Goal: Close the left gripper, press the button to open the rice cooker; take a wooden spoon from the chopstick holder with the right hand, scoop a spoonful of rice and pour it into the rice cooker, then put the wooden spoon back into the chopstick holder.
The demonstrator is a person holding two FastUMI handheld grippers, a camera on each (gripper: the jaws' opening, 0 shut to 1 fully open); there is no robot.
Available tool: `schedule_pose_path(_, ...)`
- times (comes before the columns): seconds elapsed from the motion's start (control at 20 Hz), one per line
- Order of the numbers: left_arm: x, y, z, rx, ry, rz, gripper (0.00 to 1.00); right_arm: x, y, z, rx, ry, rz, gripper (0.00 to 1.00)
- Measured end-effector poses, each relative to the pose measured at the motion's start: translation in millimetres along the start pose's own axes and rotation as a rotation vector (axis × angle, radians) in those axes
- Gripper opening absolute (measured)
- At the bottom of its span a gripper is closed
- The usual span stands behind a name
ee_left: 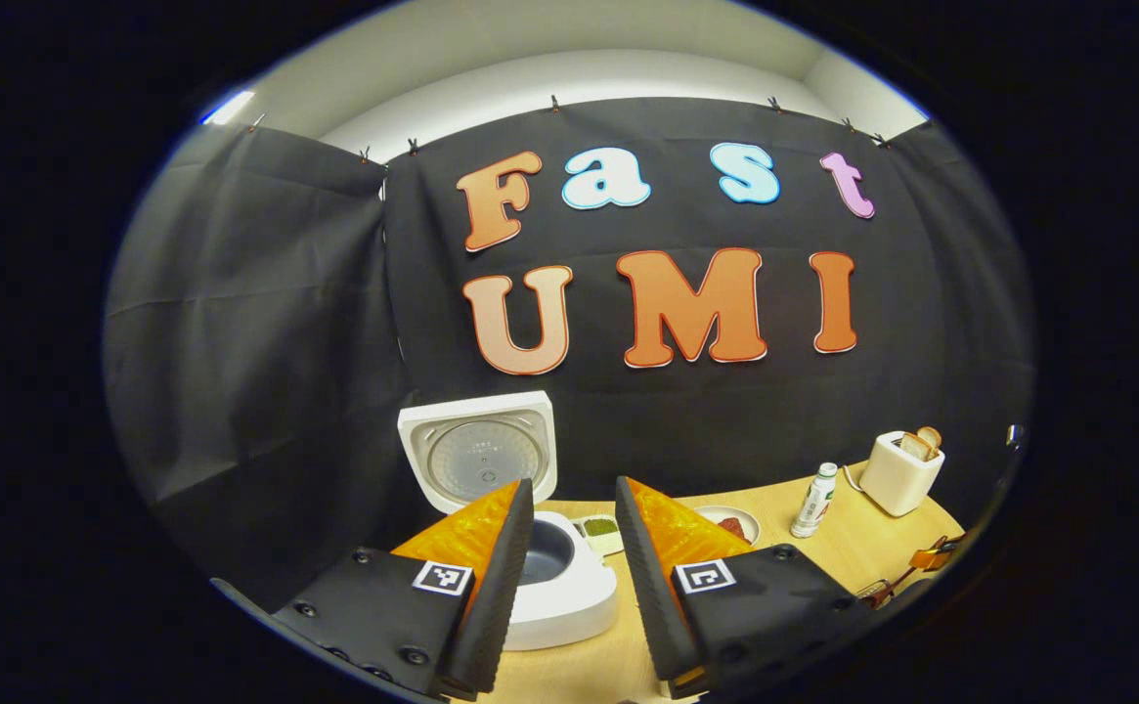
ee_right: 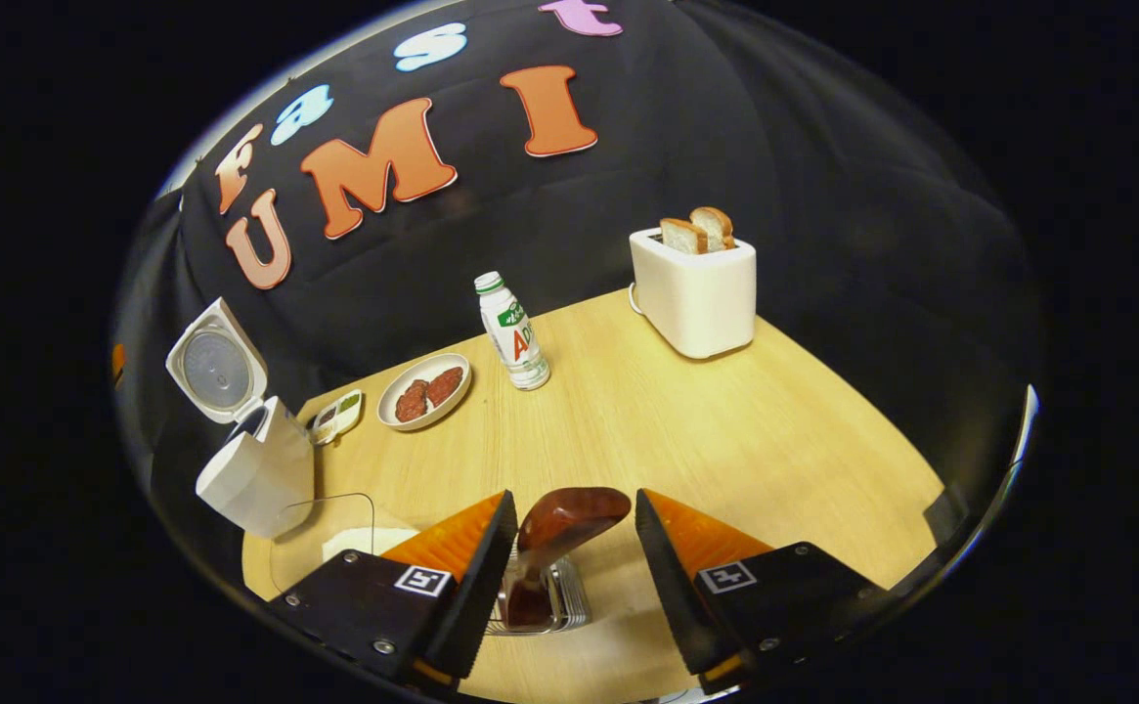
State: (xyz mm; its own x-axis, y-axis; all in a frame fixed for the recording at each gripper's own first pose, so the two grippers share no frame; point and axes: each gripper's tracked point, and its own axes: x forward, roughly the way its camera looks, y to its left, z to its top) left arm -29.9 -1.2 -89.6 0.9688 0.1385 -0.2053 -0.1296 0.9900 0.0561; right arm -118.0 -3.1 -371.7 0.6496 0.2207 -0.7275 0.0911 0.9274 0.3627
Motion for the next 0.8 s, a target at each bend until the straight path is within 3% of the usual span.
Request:
schedule_pose_path(0.1,-0.1,-1.7,-0.7,0.012,0.003,-0.003,0.61,2.5,6.3,0.7,0.06,-0.023,0.03,0.69)
schedule_pose_path(0.15,0.6,-1.2,-0.4,0.017,0.002,-0.005,0.61,6.5,4.7,-3.9,0.087,-0.018,0.028,0.57)
schedule_pose_path(0.3,3.3,0.5,1.0,0.029,-0.001,-0.008,0.61,9.8,7.5,-8.3,0.185,-0.021,0.038,0.48)
schedule_pose_path(0.5,11.1,-2.6,-2.7,0.033,0.009,-0.028,0.61,13.0,11.8,-12.1,0.264,-0.027,0.029,0.26)
schedule_pose_path(0.8,19.9,-0.1,-5.2,0.028,0.013,-0.051,0.61,9.4,13.8,-5.1,0.284,-0.029,-0.027,0.16)
